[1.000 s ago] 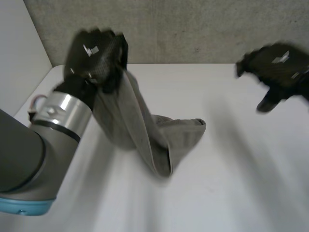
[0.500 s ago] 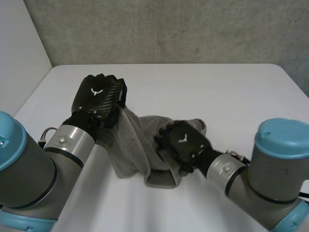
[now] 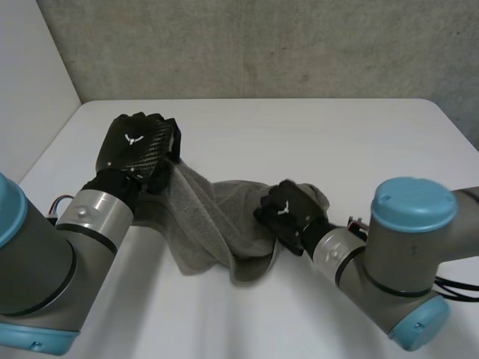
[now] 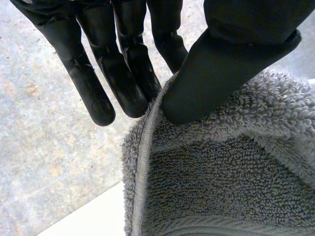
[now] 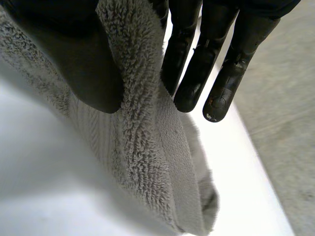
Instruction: Fold the towel.
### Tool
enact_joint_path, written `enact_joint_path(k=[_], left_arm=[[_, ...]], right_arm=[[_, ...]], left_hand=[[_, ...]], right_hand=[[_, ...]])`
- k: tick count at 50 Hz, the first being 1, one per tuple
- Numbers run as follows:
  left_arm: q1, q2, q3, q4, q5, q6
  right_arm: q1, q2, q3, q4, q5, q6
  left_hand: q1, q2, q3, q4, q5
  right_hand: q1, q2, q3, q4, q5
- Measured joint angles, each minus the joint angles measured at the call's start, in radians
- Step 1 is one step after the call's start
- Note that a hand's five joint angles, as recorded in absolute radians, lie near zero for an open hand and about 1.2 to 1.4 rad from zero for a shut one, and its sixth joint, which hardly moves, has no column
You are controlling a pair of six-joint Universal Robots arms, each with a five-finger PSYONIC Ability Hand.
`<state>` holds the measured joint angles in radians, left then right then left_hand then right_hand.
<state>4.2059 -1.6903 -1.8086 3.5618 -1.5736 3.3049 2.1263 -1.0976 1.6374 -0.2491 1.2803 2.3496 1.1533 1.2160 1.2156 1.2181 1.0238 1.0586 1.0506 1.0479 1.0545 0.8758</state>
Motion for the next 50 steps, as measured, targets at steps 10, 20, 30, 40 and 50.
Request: enact_joint_path(k=[10,20,30,40,50], left_arm=[[0.01,-0.001,-0.007,0.0,0.002,-0.002],[0.01,-0.004,-0.012,0.0,0.003,-0.002],[0.014,-0.013,-0.02,0.003,0.005,-0.001],[0.015,-0.014,-0.025,0.009,0.006,-0.001],[0.016,-0.014,-0.026,0.009,0.006,-0.001]], right_arm=[[-0.005,-0.082,0.026,0.047,-0.015,0.16],[-0.008,-0.017,0.05,0.064,-0.026,0.16],[-0.008,0.018,0.052,0.061,-0.024,0.097],[-0.007,0.002,0.075,0.067,-0.023,0.025],[-0.009,-0.02,0.098,0.071,-0.021,-0.039]], left_hand=[[0.0,0.0,0.0,0.0,0.0],[0.0,0.0,0.0,0.0,0.0],[0.0,0.0,0.0,0.0,0.0],[0.0,0.0,0.0,0.0,0.0],[0.0,0.0,0.0,0.0,0.0]], right_hand=[[-0.336,-0.315,-0.317,-0.321,-0.334],[-0.292,-0.304,-0.285,-0.291,-0.282],[-0.342,-0.315,-0.318,-0.325,-0.337],[-0.476,-0.457,-0.462,-0.472,-0.49],[-0.419,-0.42,-0.416,-0.424,-0.413]])
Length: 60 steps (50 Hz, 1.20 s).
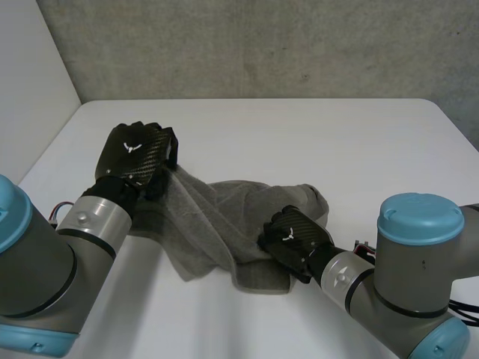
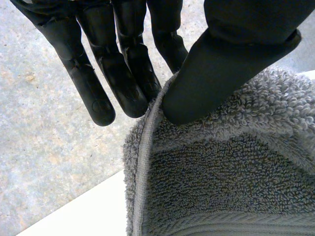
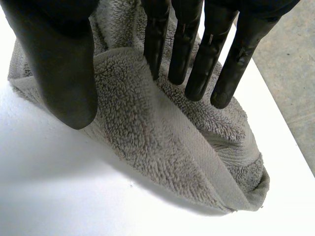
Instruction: Fold the towel.
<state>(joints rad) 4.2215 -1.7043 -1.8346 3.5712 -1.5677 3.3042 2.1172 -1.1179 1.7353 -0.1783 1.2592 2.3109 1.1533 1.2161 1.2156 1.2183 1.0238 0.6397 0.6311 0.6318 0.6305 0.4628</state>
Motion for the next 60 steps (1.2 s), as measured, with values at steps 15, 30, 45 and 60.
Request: enact_joint_path(k=[15,30,45,60], left_arm=[[0.012,0.008,0.005,-0.008,0.001,0.011],[0.092,0.222,0.024,-0.127,0.019,0.153],[0.089,-0.022,0.085,-0.26,0.123,0.361],[0.089,-0.471,0.724,-0.212,0.102,0.431]], right_arm=[[-0.02,-0.076,0.021,-0.044,0.007,0.027],[-0.35,-0.622,-0.216,0.267,-0.027,0.338],[-0.397,-0.277,-0.338,0.601,-0.051,0.107],[-0.238,0.147,-0.925,0.378,0.204,0.12]], left_hand=[[0.0,0.0,0.0,0.0,0.0],[0.0,0.0,0.0,0.0,0.0],[0.0,0.0,0.001,0.0,0.0],[0.0,0.001,0.002,0.001,0.0]], right_hand=[[0.68,0.679,0.703,0.698,0.69],[0.68,0.679,0.703,0.698,0.69],[0.68,0.696,0.703,0.698,0.693],[0.68,0.698,0.703,0.698,0.694]])
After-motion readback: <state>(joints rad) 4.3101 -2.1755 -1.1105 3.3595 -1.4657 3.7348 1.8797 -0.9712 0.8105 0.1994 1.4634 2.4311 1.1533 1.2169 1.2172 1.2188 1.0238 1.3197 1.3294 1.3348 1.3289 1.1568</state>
